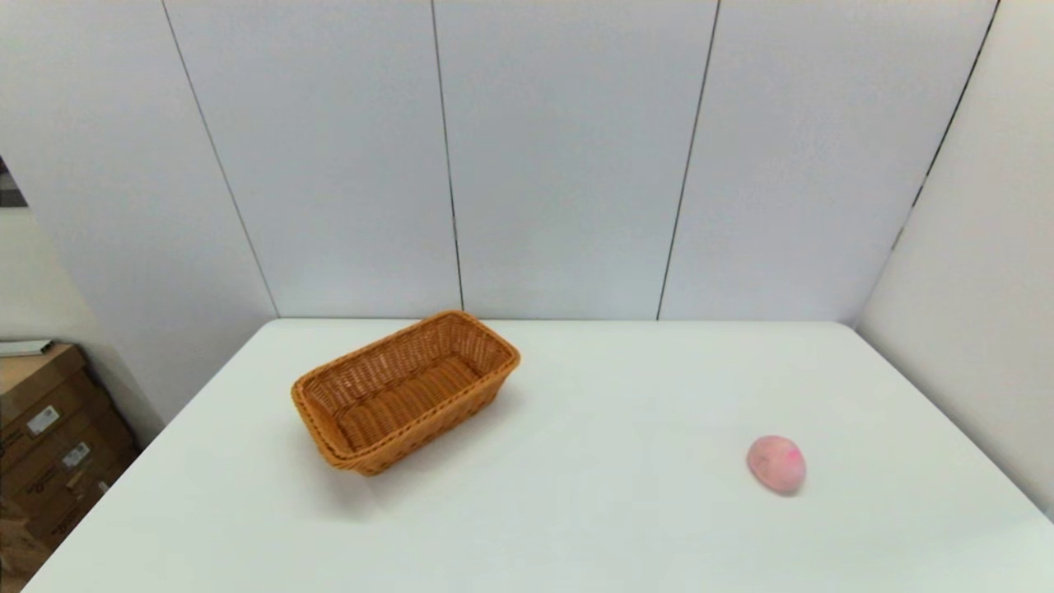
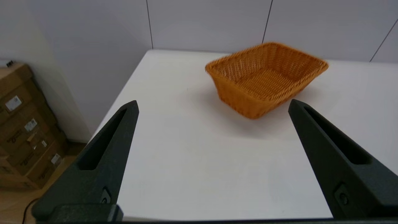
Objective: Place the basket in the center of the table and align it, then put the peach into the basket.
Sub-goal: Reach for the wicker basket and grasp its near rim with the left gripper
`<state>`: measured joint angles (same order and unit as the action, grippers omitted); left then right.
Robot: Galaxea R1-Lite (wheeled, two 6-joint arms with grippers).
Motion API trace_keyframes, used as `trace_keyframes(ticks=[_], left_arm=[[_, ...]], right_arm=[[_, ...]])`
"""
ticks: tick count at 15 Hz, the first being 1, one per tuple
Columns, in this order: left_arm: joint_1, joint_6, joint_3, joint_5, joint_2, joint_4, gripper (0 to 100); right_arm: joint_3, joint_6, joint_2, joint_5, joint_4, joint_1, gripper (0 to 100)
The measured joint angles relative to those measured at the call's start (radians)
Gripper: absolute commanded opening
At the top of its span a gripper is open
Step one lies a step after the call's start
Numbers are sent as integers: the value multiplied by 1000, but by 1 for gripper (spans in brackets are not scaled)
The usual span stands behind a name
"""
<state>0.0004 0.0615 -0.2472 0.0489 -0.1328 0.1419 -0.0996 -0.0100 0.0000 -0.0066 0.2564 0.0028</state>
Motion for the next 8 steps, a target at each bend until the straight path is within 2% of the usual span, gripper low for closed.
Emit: trace_keyframes(ticks=[3,8], left_arm=[[1,30,-165,-15,-224,-21,100],[-16,183,-411,7,-739,-37,100]], right_arm=[[0,-1,0,1,1,0,100],[0,-2,0,1,1,0,100]])
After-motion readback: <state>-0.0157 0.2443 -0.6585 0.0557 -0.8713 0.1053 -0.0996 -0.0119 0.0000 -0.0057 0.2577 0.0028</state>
